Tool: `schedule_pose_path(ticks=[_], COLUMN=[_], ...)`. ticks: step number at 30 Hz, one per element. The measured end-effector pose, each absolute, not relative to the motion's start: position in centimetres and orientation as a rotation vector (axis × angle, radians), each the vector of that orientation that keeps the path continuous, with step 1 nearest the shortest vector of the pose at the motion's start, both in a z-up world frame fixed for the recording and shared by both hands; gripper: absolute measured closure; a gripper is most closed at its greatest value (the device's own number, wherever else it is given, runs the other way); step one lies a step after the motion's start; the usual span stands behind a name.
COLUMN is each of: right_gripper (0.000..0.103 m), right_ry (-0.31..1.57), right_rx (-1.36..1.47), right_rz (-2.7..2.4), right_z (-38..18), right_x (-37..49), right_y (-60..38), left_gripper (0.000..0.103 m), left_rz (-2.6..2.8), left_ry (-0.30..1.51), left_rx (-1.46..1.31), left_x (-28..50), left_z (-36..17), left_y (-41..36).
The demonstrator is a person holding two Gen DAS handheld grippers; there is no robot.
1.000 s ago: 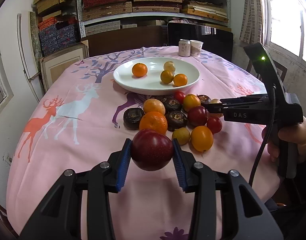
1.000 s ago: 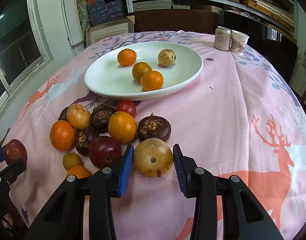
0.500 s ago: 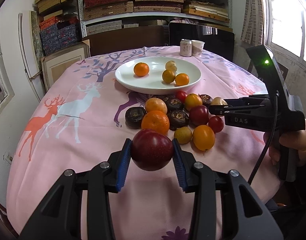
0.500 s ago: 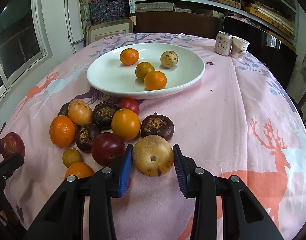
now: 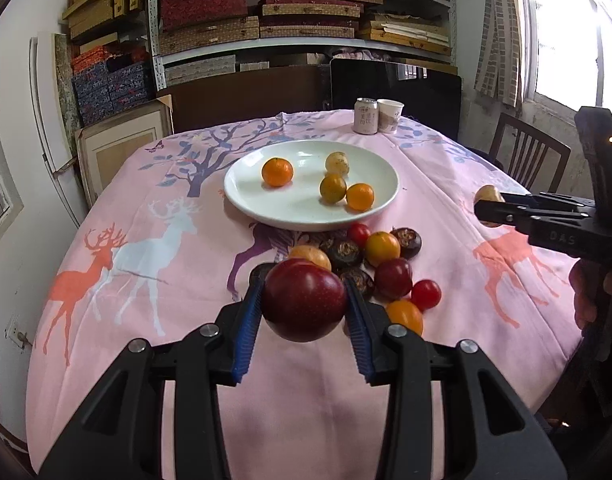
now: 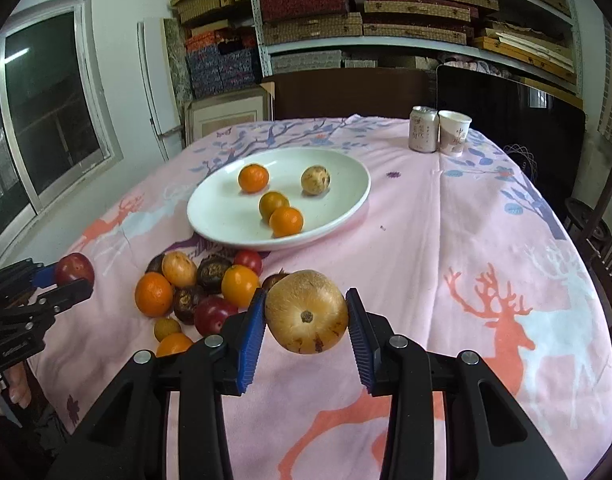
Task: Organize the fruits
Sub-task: 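Carry both fruits onto the white plate and open both tools, then grasp an orange with the right tool while the left grasps a mandarin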
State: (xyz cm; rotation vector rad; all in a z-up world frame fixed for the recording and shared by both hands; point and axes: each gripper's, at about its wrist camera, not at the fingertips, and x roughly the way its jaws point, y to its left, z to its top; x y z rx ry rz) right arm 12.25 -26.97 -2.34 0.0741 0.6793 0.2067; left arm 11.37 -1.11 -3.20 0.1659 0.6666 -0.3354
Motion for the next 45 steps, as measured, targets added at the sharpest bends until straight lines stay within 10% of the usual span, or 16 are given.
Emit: schedule_pose_path(ticks=[21,23,27,45], right_gripper=[0.062,0.041,0.028,0.028], right_ry=[0.838,0.821,0.771,0.818], right_rx=[0.101,0.103,0.122,0.061], right_rz=[0.276,0.262,0.255,0.408], right_z=[-5.9,-6.0,-4.9,-6.5], right_x=[32.6,32.8,32.0,11.6], right_y=[-25.1,-25.0,-25.5,-22.1], left_gripper=[0.063,0.056,0.027,0.013], left_rz=[-0.326,-0.318,-0.274,-0.313], left_ry=[0.897,0.91,0.849,0.774], left_rx=[0.124,0.12,0.111,0.127], left_x=[34.8,35.2,34.6,14.6], left_z=[-7.9,-8.3,-7.0,-6.7], left_y=[-5.6,-5.6,-4.8,0.4])
